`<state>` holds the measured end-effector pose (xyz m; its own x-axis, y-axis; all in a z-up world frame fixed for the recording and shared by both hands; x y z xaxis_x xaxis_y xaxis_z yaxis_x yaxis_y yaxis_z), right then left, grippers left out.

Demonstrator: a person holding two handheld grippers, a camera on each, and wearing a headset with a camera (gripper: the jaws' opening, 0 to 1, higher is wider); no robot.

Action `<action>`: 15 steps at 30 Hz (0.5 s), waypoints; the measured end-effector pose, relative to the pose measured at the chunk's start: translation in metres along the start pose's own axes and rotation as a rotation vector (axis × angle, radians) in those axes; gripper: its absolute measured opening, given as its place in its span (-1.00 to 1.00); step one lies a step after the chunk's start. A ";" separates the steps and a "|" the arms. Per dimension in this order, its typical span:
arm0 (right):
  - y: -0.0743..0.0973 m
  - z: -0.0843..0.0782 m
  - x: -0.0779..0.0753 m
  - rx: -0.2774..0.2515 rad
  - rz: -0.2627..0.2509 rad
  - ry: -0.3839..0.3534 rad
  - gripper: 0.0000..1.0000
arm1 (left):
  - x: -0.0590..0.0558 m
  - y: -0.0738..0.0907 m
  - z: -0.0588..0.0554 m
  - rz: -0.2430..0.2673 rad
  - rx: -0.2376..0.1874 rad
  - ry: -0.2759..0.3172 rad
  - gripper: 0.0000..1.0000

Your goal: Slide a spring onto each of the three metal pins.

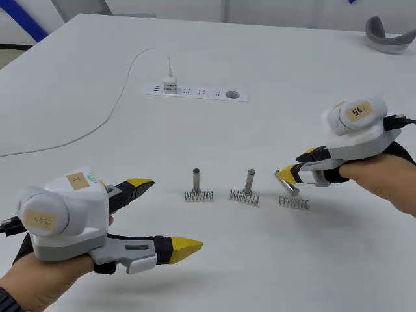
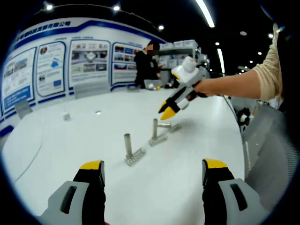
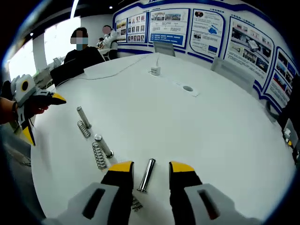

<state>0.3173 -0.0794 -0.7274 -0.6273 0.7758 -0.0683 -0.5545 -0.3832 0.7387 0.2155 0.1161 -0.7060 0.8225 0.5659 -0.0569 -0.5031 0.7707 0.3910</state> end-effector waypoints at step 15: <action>-0.024 -0.010 0.000 0.083 -0.025 -0.042 -0.62 | 0.000 -0.001 -0.003 -0.001 0.000 0.009 0.71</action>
Point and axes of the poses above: the centre of the closed fingertips' face, and the gripper's own axes: y roughly backward along the fingers, x roughly to its left, z roughly out of its top, the point moved 1 cm from there along y, roughly backward along the fingers, and after that the axes turned 3 degrees about x, right-handed, at the moved point
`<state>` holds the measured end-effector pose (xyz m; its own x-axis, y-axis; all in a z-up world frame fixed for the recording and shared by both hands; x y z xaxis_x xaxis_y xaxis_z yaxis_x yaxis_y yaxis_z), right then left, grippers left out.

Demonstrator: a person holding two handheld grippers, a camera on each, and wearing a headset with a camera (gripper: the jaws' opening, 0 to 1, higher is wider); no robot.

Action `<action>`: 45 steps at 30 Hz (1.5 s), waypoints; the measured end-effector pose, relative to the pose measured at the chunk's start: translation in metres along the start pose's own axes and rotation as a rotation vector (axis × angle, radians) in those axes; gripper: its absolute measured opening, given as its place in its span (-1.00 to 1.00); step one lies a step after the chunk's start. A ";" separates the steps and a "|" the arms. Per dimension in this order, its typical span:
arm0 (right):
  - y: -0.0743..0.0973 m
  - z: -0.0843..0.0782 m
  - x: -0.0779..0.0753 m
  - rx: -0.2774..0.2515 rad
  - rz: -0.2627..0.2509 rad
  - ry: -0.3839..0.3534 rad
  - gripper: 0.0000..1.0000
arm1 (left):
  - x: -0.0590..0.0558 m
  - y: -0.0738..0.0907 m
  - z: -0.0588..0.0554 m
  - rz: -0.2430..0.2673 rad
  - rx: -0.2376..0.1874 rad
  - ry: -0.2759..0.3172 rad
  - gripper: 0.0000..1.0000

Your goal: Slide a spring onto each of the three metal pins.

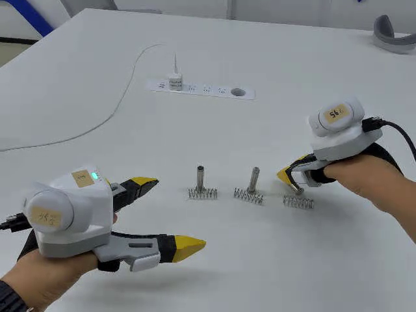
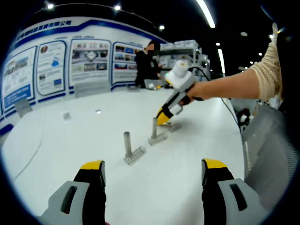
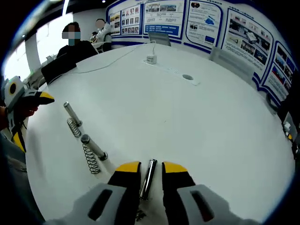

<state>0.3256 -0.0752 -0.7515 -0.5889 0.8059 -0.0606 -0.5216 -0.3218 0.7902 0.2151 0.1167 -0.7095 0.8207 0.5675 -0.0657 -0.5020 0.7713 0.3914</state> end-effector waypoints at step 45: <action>0.023 0.012 0.003 -0.036 -0.005 -0.107 -0.83 | 0.002 0.003 0.003 0.009 -0.004 -0.002 0.68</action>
Point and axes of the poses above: the centre of the closed fingertips' face, and the gripper's own axes: y roughly backward along the fingers, x roughly to its left, z roughly out of its top, the point moved 1 cm from there along y, roughly backward along the fingers, and after that the axes turned 3 degrees about x, right-handed, at the moved point
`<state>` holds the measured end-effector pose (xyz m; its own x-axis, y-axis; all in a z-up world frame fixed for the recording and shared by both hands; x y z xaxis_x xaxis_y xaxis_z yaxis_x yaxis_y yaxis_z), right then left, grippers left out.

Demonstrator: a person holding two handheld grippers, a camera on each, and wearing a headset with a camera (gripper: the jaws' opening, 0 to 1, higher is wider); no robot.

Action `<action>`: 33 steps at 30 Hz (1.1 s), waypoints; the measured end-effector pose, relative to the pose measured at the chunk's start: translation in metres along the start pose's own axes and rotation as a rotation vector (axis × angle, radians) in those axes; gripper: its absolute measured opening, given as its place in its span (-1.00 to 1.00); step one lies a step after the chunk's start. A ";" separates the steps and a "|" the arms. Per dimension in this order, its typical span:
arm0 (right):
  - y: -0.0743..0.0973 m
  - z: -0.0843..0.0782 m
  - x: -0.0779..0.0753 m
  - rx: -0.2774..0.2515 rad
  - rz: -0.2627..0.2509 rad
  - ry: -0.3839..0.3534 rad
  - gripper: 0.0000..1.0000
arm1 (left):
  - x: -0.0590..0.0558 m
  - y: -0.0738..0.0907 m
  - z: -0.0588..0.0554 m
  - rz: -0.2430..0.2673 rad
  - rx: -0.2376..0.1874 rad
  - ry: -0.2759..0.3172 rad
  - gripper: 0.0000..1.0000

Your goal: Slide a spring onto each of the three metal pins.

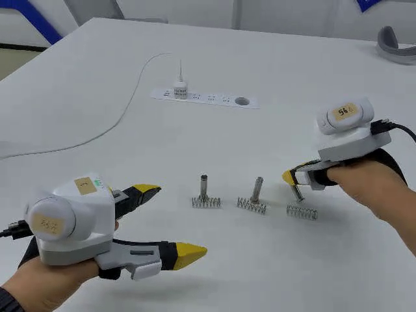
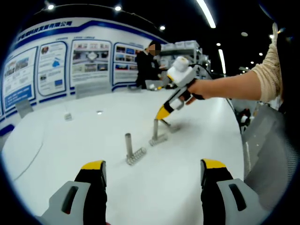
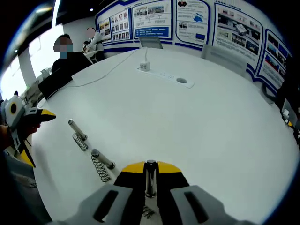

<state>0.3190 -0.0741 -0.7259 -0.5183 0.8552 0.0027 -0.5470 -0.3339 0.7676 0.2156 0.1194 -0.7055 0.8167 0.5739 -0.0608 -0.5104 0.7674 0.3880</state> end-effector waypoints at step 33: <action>0.034 -0.023 -0.002 -0.062 -0.036 -0.008 -0.82 | -0.005 0.000 0.003 -0.001 -0.014 -0.008 0.68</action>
Point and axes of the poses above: the centre of the closed fingertips' face, and the gripper's own axes: y roughly backward along the fingers, x roughly to its left, z roughly out of its top, the point moved 1 cm from there along y, roughly backward along the fingers, and after that the axes turned 3 degrees about x, right-handed, at the moved point
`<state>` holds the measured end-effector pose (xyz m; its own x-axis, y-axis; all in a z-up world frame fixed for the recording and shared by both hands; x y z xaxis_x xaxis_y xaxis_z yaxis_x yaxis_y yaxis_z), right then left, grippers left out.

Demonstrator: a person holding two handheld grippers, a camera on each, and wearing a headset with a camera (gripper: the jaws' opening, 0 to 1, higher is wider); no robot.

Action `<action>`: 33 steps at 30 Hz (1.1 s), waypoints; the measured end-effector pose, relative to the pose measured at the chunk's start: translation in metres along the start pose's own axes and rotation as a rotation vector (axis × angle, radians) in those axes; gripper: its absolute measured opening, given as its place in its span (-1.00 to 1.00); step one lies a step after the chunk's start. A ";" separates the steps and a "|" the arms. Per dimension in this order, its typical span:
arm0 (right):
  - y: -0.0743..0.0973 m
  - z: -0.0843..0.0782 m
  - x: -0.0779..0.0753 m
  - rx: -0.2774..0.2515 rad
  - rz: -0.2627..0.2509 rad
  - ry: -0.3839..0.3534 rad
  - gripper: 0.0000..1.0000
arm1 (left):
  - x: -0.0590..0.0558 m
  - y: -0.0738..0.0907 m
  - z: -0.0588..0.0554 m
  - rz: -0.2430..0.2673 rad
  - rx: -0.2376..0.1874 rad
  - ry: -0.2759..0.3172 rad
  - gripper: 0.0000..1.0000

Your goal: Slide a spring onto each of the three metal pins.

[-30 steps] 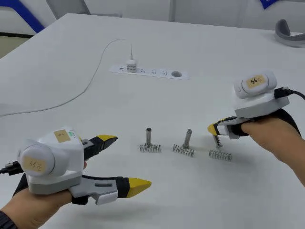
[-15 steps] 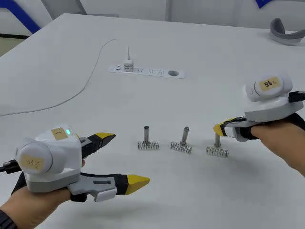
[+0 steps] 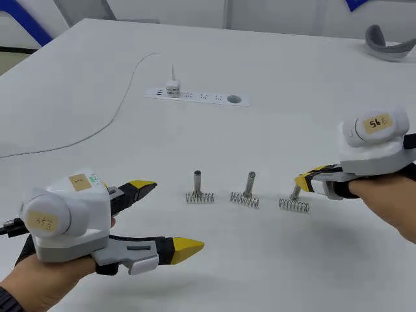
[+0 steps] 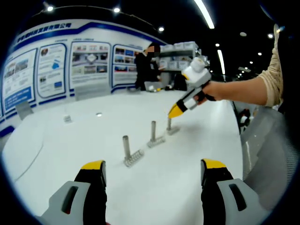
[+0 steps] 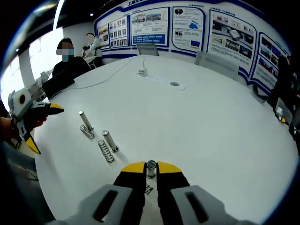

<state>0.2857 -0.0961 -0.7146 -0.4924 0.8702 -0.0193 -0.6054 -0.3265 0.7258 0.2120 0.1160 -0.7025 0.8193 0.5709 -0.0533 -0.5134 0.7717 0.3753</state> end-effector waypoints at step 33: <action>0.022 -0.017 -0.008 0.003 0.056 0.134 -0.66 | 0.000 0.000 0.002 0.000 0.000 -0.008 0.68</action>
<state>0.2659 -0.1163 -0.7103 -0.6044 0.7936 -0.0697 -0.5726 -0.3720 0.7306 0.2126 0.1152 -0.7002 0.8215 0.5683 -0.0458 -0.5132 0.7720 0.3750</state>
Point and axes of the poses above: the centre of the closed fingertips' face, and the gripper's own axes: y roughly backward along the fingers, x roughly to its left, z roughly out of its top, the point moved 1 cm from there along y, roughly backward along the fingers, and after that the axes turned 3 degrees about x, right-handed, at the moved point
